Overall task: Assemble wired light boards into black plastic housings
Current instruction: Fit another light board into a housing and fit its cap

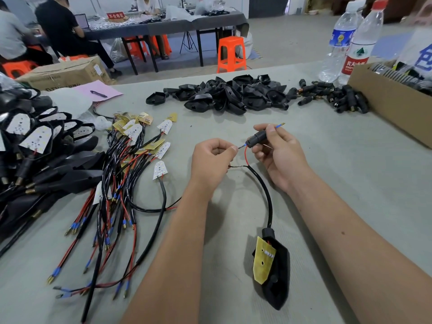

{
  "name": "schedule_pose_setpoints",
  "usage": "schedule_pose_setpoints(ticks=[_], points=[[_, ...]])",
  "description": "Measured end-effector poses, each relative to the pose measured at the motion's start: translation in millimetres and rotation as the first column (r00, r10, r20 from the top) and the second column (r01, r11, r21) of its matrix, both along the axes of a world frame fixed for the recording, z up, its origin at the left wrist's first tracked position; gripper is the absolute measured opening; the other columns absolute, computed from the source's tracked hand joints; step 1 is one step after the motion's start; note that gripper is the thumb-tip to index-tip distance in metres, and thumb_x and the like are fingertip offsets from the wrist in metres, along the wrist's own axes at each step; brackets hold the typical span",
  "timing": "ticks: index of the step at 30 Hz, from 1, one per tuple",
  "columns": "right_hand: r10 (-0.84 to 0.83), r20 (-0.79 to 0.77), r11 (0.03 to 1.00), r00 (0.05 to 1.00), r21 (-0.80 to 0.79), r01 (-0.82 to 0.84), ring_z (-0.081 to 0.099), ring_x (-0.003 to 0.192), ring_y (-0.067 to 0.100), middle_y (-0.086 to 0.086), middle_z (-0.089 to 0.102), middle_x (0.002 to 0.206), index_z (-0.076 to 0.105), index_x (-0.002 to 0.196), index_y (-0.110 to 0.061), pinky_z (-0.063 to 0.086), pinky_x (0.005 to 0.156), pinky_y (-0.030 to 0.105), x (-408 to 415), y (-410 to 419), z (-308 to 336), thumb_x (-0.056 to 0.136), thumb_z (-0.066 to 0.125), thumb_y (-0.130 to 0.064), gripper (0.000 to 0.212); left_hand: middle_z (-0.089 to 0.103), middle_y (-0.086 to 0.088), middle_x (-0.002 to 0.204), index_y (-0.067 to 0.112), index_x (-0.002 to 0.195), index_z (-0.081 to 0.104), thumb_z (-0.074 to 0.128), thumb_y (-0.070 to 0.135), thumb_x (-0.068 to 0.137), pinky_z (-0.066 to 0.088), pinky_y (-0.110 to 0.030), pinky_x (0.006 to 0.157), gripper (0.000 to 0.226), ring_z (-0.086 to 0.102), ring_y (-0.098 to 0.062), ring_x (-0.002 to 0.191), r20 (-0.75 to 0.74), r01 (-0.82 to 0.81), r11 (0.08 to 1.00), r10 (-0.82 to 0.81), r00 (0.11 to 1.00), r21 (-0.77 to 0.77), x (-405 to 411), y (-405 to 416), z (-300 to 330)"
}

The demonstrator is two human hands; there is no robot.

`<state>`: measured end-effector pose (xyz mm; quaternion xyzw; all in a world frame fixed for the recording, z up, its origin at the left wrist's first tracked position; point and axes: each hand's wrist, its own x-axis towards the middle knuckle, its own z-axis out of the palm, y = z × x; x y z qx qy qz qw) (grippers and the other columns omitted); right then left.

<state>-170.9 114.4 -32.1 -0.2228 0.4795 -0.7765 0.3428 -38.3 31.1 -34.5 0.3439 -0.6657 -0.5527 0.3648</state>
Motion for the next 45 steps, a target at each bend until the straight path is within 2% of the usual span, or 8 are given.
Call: schedule_pose_setpoints(ticks=[4, 9, 12, 15, 24, 32, 40, 45], points=[[0.018, -0.070, 0.999, 0.997, 0.034, -0.016, 0.058, 0.057, 0.013, 0.013, 0.066, 0.084, 0.070, 0.106, -0.007, 0.046, 0.053, 0.021, 3.5, -0.6, 0.1, 0.111, 0.046, -0.018, 0.027, 0.061, 0.009, 0.060, 0.017, 0.078, 0.074, 0.072, 0.018, 0.091, 0.045, -0.029, 0.061, 0.013, 0.051, -0.010, 0.059, 0.000, 0.014, 0.999, -0.014, 1.000, -0.038, -3.1, 4.6, 0.4], [-0.062, 0.041, 0.998, 0.997, -0.016, 0.063, 0.059, 0.057, 0.014, 0.010, 0.068, 0.080, 0.070, 0.104, -0.007, 0.046, 0.051, 0.021, -2.2, -0.7, -1.3, 0.111, 0.044, -0.017, 0.029, 0.071, 0.005, 0.075, 0.017, 0.093, 0.077, 0.065, 0.013, 0.097, 0.053, -0.023, 0.064, 0.013, 0.064, -0.009, 0.066, -0.084, -0.009, 0.997, 0.016, 0.996, 0.082, -6.7, 6.8, 1.8], [-0.079, 0.076, 0.996, 0.994, -0.035, 0.082, 0.059, 0.057, 0.014, 0.011, 0.067, 0.080, 0.070, 0.105, -0.006, 0.047, 0.051, 0.021, -3.9, -1.9, -2.9, 0.111, 0.044, -0.017, 0.029, 0.072, 0.001, 0.070, 0.009, 0.088, 0.073, 0.068, 0.007, 0.094, 0.055, -0.025, 0.065, 0.009, 0.065, -0.014, 0.060, -0.148, -0.084, 0.984, 0.107, 0.983, 0.157, -7.6, 6.4, 0.9], [-0.065, 0.077, 0.997, 0.995, -0.043, 0.069, 0.060, 0.057, 0.014, 0.010, 0.068, 0.079, 0.071, 0.104, -0.007, 0.047, 0.051, 0.021, -4.4, -2.1, -3.2, 0.110, 0.046, -0.018, 0.028, 0.071, -0.002, 0.068, 0.008, 0.084, 0.073, 0.070, 0.003, 0.092, 0.054, -0.023, 0.063, 0.010, 0.063, -0.014, 0.059, -0.181, -0.077, 0.983, 0.106, 0.978, 0.164, -7.2, 5.7, 0.8], [0.032, 0.045, 0.999, 0.998, -0.039, -0.031, 0.060, 0.059, 0.014, 0.013, 0.068, 0.085, 0.072, 0.102, -0.006, 0.048, 0.052, 0.020, -3.1, -0.9, -2.4, 0.108, 0.053, -0.019, 0.024, 0.071, 0.001, 0.070, 0.016, 0.081, 0.076, 0.074, 0.006, 0.090, 0.049, -0.020, 0.057, 0.013, 0.061, -0.008, 0.063, -0.122, -0.024, 0.999, 0.028, 0.992, 0.036, -11.1, 9.0, -1.6], [-0.027, 0.094, 0.997, 0.995, -0.073, 0.034, 0.058, 0.062, 0.014, 0.021, 0.065, 0.094, 0.074, 0.100, -0.005, 0.048, 0.053, 0.020, -7.9, -1.6, -5.2, 0.106, 0.057, -0.019, 0.024, 0.075, -0.008, 0.074, 0.003, 0.087, 0.075, 0.070, 0.004, 0.092, 0.053, -0.023, 0.062, 0.007, 0.064, -0.015, 0.062, -0.122, -0.011, 0.994, 0.025, 0.992, 0.112, -10.3, 8.3, -1.4], [0.035, 0.019, 0.999, 0.999, -0.027, -0.035, 0.057, 0.061, 0.012, 0.012, 0.072, 0.084, 0.074, 0.101, -0.003, 0.048, 0.055, 0.020, -4.0, -1.9, -5.0, 0.105, 0.058, -0.019, 0.023, 0.073, -0.010, 0.072, 0.004, 0.084, 0.075, 0.072, 0.002, 0.091, 0.051, -0.023, 0.061, 0.008, 0.061, -0.016, 0.062, -0.115, -0.005, 0.998, 0.012, 0.993, 0.060, -10.4, 9.7, -2.5], [-0.026, 0.066, 0.998, 0.997, -0.055, 0.030, 0.057, 0.061, 0.013, 0.011, 0.068, 0.080, 0.075, 0.101, -0.006, 0.047, 0.055, 0.020, -6.4, -2.0, -5.7, 0.106, 0.057, -0.019, 0.023, 0.075, -0.012, 0.075, 0.004, 0.087, 0.076, 0.075, 0.006, 0.090, 0.053, -0.025, 0.064, 0.004, 0.064, -0.016, 0.062, -0.100, -0.016, 0.995, 0.026, 0.995, 0.099, -10.6, 7.8, -2.5]])
